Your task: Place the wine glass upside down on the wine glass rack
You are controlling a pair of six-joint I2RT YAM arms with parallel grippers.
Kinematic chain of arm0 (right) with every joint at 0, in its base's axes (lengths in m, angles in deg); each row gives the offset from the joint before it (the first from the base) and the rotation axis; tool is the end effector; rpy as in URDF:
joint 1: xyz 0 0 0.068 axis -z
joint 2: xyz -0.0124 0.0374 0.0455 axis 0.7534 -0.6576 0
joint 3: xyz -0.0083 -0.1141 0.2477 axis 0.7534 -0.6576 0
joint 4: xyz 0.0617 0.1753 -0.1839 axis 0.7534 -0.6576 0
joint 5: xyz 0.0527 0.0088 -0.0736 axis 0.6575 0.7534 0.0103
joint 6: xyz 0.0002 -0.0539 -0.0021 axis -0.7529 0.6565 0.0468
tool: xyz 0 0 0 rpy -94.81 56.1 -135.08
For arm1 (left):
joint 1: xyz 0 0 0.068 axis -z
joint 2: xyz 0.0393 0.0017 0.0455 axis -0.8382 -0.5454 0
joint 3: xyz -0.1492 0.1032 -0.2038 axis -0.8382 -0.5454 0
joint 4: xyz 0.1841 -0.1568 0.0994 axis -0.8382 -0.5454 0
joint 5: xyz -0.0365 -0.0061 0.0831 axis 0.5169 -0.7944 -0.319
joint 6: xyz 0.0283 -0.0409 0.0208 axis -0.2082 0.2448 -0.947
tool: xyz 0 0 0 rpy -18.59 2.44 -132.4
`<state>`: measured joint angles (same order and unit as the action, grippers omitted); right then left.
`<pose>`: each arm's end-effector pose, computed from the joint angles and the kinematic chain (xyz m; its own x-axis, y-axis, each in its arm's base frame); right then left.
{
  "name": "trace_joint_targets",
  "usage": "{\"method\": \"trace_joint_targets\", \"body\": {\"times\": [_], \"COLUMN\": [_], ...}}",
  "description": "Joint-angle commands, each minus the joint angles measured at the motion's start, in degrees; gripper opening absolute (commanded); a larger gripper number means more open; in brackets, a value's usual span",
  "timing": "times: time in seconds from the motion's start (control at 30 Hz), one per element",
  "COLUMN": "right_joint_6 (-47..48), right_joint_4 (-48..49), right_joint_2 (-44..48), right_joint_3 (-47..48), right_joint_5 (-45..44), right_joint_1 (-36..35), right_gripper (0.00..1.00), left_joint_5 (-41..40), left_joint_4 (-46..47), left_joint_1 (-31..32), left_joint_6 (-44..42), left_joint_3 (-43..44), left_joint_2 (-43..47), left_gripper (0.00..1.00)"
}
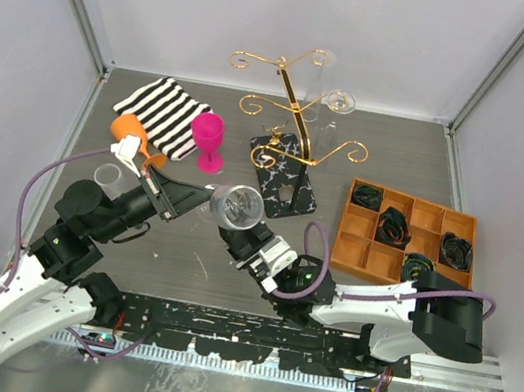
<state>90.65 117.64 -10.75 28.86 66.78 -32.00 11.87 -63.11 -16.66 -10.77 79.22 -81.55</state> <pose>0.0554 0.2664 0.3305 0.6028 0.3622 -0.7109 -0.6597 0.7274 -0.1887 0.1014 -0.0938 0.3509 -0.6559 -0.6125 -0.4411 0.3981 0.2157 -0.8916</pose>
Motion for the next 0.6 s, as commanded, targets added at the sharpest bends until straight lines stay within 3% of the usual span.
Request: {"method": "trace_joint_targets", "body": {"times": [0.0,0.13,0.33,0.57], "right_joint_6": [0.1,-0.8,-3.0,-6.4], "right_joint_4": [8.3,7.2,6.3,2.6], "right_joint_2": [1.0,1.6,2.2,6.1], "right_joint_3": [-0.4,-1.3,-2.7,-8.0], "right_joint_5": [0.8,0.5,-0.4,-0.7], "right_joint_1": [0.2,0.2,0.2,0.2], "right_gripper": [0.01,0.07,0.44,0.63], "left_joint_5": [-1.0,-3.4,-3.2,-4.5], "left_joint_4": [-1.4,-4.3,-5.4,-9.9], "left_joint_1": [0.6,0.5,0.6,0.6], "left_joint_6": [-1.8,-3.8,-6.9,-11.9], "left_joint_3": [1.1,2.6,4.8,8.2], "left_joint_2": [0.8,1.8,1.4,1.7], "left_gripper": [0.00,0.00,0.00,0.00]}}
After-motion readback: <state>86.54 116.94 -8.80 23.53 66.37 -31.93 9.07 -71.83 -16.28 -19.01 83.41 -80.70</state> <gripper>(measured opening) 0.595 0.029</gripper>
